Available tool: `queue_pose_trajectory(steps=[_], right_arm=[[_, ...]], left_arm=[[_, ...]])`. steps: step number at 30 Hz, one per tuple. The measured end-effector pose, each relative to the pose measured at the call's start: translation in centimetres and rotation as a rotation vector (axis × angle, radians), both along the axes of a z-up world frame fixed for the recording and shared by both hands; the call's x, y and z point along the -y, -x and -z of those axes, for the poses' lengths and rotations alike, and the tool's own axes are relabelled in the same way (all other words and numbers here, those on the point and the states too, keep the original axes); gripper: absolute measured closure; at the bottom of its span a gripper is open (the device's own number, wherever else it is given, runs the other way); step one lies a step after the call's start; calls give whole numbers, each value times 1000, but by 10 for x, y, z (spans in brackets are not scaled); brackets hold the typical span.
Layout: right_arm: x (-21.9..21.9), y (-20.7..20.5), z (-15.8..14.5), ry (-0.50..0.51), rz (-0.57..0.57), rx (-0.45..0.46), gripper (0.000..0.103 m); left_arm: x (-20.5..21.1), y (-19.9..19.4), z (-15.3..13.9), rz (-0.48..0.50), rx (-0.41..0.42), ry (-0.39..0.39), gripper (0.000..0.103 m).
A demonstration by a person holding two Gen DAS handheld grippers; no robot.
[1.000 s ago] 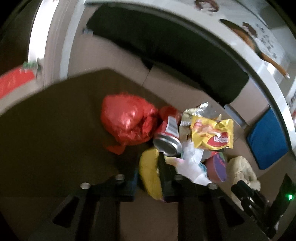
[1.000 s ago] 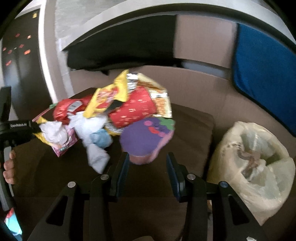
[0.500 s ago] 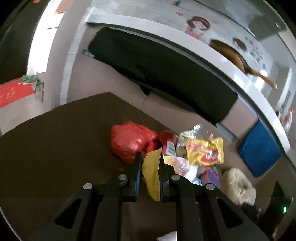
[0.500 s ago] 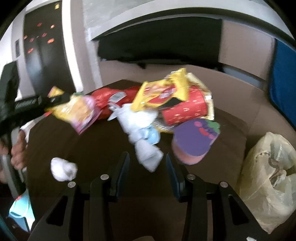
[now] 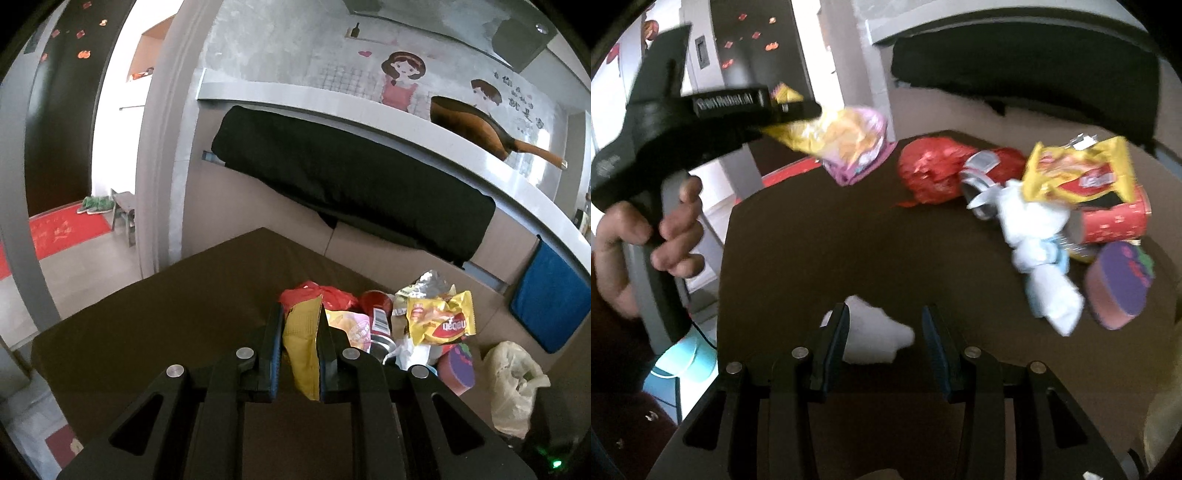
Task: Collect trash
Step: 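Lift the yellow wrapper with the left gripper while the right gripper grasps white tissue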
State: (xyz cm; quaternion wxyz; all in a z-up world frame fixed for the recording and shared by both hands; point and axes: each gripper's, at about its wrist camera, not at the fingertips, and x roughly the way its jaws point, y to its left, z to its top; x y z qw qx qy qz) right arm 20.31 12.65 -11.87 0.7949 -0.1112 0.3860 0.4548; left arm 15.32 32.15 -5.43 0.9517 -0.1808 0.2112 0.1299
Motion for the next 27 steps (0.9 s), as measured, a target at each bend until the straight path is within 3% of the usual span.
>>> queue_pose_trajectory(steps=[9,13,17,20,27], right_arm=[[-7,0,12,-41,-62,-152,63],[-13,11,19,-18,-108,-167,64],[-9,14,11,-36,-96,-131,84],[0,14,1,-10,-39,-38,87],[57,3,-27,-36,108,51,90]], left_arm=[[2,8,-4,4,1,16,88],[6,13,-8,4,2,11,88],[14,17,-14,3,0,-16,88],[26,18,-19,17,4,-30,88],[68,9,-33,86,26,-61,88]])
